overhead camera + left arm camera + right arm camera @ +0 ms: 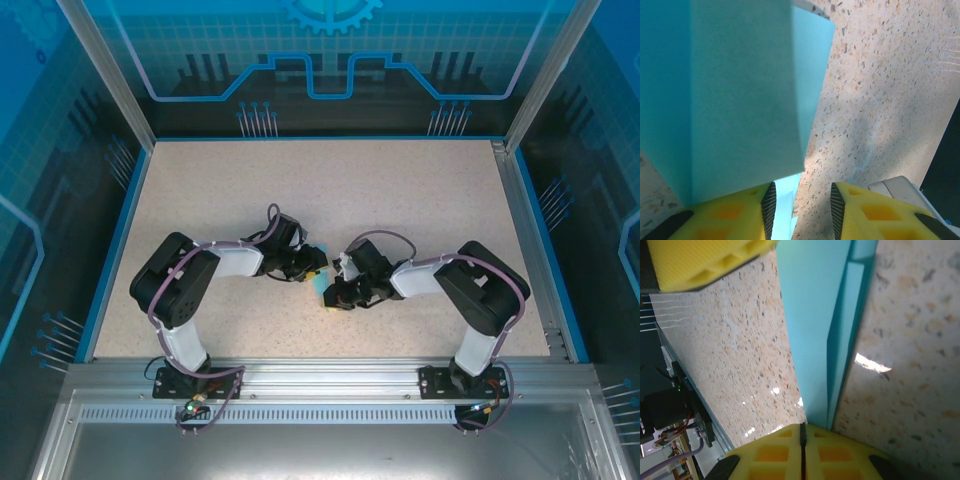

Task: Fold a paper plane with a square sheet of paper (pick it up from the middle)
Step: Fold the wing for the fifth time at the center of the table.

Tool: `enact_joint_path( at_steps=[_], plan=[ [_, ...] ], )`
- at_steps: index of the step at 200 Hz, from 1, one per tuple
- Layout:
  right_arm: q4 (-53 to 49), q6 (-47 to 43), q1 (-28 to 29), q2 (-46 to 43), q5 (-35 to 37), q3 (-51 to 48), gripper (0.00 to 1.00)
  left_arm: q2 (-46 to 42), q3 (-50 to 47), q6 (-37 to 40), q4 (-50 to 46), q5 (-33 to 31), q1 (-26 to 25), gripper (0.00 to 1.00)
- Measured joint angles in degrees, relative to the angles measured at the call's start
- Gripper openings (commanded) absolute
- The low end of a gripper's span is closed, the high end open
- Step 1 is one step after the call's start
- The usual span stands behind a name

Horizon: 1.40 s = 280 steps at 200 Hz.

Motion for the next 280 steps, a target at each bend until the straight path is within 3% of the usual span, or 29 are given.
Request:
enact_joint_path(
  at_steps=[79, 148, 280],
  plan=[
    [-1.0, -2.0, 0.7, -2.0, 0.4, -1.9, 0.08, 0.0, 0.0, -0.1, 0.0, 0.0, 0.0, 0.38],
    [-9.0, -2.4, 2.0, -7.9, 2.1, -1.7, 0.06, 0.1, 0.2, -0.1, -0.2, 0.0, 0.0, 0.38],
    [1.8, 6.6, 1.3, -4.2, 9.4, 2.6, 0.09, 0.4, 0.7, -0.1, -0.6, 0.1, 0.0, 0.38]
  ],
)
